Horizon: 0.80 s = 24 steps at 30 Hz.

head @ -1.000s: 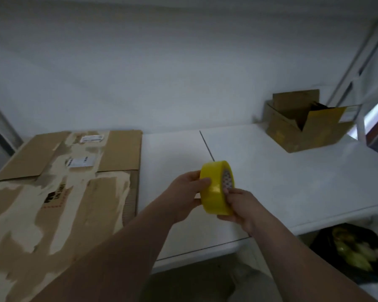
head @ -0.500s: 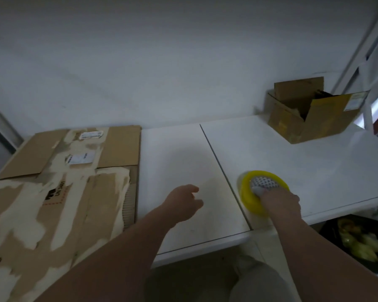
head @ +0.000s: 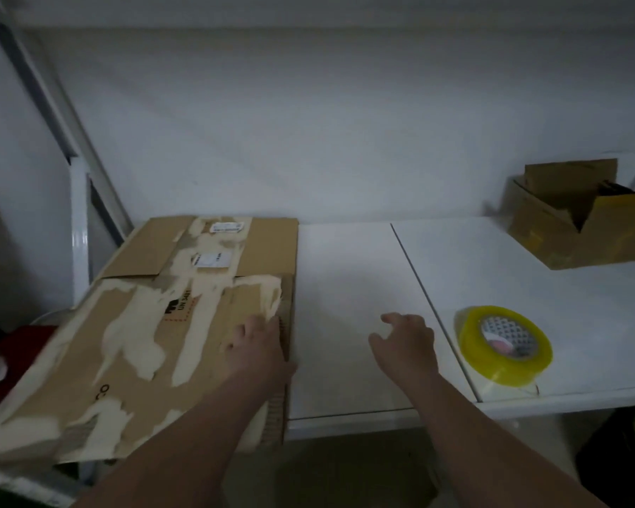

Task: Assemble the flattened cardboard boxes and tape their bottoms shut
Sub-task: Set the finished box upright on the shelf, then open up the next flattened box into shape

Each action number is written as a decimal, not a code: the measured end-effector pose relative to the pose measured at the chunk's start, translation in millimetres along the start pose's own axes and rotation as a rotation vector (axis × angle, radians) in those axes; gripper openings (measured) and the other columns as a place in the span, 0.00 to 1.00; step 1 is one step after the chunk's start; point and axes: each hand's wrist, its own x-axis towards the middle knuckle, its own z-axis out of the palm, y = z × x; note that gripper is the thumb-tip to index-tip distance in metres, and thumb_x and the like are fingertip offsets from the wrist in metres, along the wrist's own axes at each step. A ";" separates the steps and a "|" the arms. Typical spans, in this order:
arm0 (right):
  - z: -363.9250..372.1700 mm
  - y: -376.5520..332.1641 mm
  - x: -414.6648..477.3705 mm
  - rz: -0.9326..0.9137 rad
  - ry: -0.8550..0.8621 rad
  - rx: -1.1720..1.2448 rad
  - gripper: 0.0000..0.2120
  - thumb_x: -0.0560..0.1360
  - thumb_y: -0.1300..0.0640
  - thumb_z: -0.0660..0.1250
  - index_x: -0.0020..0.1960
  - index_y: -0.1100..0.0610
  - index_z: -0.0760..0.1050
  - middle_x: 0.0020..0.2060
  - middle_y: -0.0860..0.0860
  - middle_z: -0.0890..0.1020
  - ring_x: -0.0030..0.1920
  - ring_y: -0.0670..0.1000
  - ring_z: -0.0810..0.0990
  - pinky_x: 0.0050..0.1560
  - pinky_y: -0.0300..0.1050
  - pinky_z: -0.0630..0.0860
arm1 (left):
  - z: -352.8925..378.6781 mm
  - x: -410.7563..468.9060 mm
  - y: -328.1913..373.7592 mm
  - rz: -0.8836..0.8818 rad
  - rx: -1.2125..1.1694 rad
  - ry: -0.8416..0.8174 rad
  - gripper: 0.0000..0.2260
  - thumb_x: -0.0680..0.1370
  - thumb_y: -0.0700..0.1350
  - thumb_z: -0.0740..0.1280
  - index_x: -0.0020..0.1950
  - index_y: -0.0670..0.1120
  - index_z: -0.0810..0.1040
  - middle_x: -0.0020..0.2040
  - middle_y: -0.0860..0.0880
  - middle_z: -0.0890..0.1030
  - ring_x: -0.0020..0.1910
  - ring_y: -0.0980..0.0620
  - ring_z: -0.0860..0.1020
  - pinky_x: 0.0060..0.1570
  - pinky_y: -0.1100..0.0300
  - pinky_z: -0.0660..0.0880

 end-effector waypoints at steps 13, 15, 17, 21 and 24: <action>-7.7 -61.1 -26.0 -0.133 -0.216 0.097 0.23 0.76 0.51 0.65 0.69 0.54 0.70 0.66 0.55 0.74 0.65 0.52 0.73 0.61 0.41 0.69 | -104.2 -17.7 -34.0 -0.084 0.093 0.072 0.12 0.81 0.39 0.58 0.64 0.41 0.72 0.60 0.43 0.76 0.58 0.47 0.76 0.54 0.59 0.73; -16.3 -67.1 -27.6 -0.131 -0.199 0.127 0.22 0.76 0.52 0.65 0.70 0.55 0.70 0.65 0.55 0.75 0.63 0.52 0.74 0.58 0.39 0.69 | -128.7 -24.2 -45.5 -0.119 -0.057 0.211 0.10 0.80 0.39 0.59 0.60 0.42 0.74 0.54 0.45 0.78 0.51 0.49 0.78 0.47 0.60 0.75; -25.9 -73.4 -28.7 -0.131 -0.179 0.164 0.22 0.77 0.52 0.65 0.69 0.55 0.70 0.64 0.55 0.76 0.62 0.53 0.75 0.58 0.39 0.68 | -154.1 -35.2 -56.2 -0.093 -0.170 0.344 0.09 0.78 0.36 0.59 0.55 0.41 0.75 0.48 0.45 0.78 0.43 0.49 0.75 0.39 0.60 0.73; -48.0 -89.5 -31.1 -0.095 -0.125 0.344 0.24 0.76 0.50 0.66 0.70 0.56 0.69 0.58 0.55 0.78 0.57 0.55 0.77 0.61 0.52 0.74 | -202.2 -60.7 -65.2 0.037 -0.348 0.596 0.09 0.76 0.34 0.58 0.52 0.41 0.75 0.44 0.47 0.75 0.41 0.50 0.71 0.39 0.59 0.66; -67.7 -103.2 -37.8 -0.065 -0.159 0.524 0.25 0.77 0.49 0.64 0.72 0.53 0.65 0.45 0.49 0.74 0.47 0.51 0.75 0.51 0.51 0.79 | -228.4 -72.3 -65.2 0.149 -0.409 0.745 0.14 0.77 0.34 0.58 0.60 0.43 0.76 0.50 0.44 0.79 0.45 0.47 0.74 0.41 0.56 0.68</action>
